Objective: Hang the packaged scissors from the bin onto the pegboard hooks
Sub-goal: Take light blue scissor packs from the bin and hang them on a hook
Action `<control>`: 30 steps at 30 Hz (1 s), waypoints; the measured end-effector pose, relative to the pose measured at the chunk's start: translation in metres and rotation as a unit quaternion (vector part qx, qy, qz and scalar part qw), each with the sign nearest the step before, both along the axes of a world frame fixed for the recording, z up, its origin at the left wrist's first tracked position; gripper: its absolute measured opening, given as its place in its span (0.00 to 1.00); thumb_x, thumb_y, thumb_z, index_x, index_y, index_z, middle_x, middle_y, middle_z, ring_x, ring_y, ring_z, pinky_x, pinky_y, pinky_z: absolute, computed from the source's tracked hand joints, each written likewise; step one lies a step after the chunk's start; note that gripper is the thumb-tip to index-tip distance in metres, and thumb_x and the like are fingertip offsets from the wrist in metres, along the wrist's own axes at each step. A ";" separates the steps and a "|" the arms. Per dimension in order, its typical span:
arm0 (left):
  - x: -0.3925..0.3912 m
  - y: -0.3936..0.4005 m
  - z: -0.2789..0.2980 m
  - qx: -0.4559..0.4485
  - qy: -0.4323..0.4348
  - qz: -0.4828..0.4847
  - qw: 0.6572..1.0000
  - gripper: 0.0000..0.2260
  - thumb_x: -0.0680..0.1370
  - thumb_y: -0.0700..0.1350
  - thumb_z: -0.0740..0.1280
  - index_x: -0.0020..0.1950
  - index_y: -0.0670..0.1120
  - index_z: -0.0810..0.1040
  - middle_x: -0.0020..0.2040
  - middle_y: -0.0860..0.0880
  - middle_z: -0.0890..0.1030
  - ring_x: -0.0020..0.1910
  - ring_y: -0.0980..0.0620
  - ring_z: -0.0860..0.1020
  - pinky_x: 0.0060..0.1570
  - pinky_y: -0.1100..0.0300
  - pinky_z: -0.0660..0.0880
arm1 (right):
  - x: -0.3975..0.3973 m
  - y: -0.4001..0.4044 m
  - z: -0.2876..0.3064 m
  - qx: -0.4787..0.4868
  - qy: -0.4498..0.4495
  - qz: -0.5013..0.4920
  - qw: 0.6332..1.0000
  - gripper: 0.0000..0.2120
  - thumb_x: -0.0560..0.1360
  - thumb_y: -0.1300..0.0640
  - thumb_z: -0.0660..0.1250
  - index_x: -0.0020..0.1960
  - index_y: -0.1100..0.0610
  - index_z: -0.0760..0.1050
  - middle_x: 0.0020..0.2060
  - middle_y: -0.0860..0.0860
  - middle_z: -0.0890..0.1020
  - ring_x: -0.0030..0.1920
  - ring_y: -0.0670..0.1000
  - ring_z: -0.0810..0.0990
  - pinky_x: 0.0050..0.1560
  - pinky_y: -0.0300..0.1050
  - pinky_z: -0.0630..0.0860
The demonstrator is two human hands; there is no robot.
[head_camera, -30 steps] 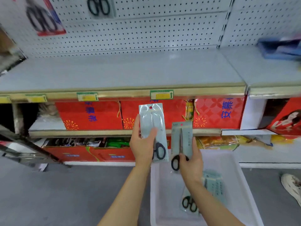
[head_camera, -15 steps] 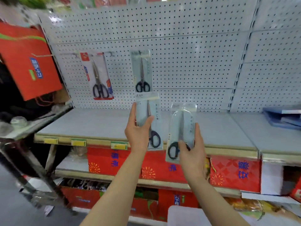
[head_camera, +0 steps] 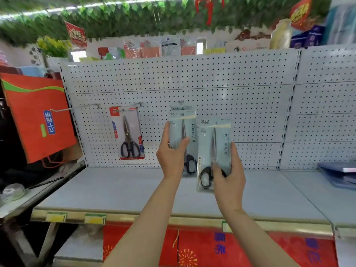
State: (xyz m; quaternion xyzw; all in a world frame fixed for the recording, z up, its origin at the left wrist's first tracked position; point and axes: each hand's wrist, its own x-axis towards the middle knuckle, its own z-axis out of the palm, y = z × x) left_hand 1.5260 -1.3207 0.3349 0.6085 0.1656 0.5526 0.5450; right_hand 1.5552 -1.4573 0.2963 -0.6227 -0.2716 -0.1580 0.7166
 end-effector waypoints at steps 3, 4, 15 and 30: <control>0.013 0.014 0.008 -0.003 0.005 -0.014 1.000 0.34 0.71 0.43 0.76 0.74 0.59 0.69 0.66 0.58 0.78 0.57 0.69 0.77 0.59 0.68 0.76 | 0.006 0.012 0.006 0.010 0.006 -0.006 1.000 0.32 0.77 0.62 0.66 0.76 0.46 0.60 0.54 0.23 0.65 0.57 0.24 0.67 0.54 0.21 0.63; 0.017 0.019 0.010 -0.005 0.005 -0.018 1.000 0.34 0.71 0.43 0.76 0.74 0.60 0.69 0.65 0.58 0.79 0.56 0.67 0.79 0.58 0.66 0.77 | 0.008 0.016 0.007 0.013 0.005 -0.009 1.000 0.32 0.77 0.62 0.66 0.76 0.46 0.60 0.53 0.22 0.66 0.57 0.24 0.67 0.53 0.20 0.63; 0.052 0.048 0.017 0.001 0.046 0.002 0.999 0.34 0.71 0.48 0.77 0.74 0.63 0.67 0.59 0.57 0.81 0.50 0.63 0.80 0.46 0.72 0.76 | 0.027 0.033 0.014 -0.007 -0.010 -0.004 1.000 0.33 0.76 0.65 0.66 0.76 0.46 0.60 0.56 0.24 0.66 0.57 0.24 0.67 0.52 0.20 0.63; 0.066 0.056 0.003 0.017 0.055 0.036 0.998 0.33 0.72 0.53 0.76 0.72 0.68 0.65 0.62 0.58 0.81 0.57 0.54 0.81 0.55 0.52 0.80 | 0.032 0.046 0.015 -0.002 -0.007 0.022 1.000 0.32 0.76 0.65 0.66 0.75 0.46 0.60 0.56 0.25 0.68 0.57 0.25 0.68 0.50 0.19 0.64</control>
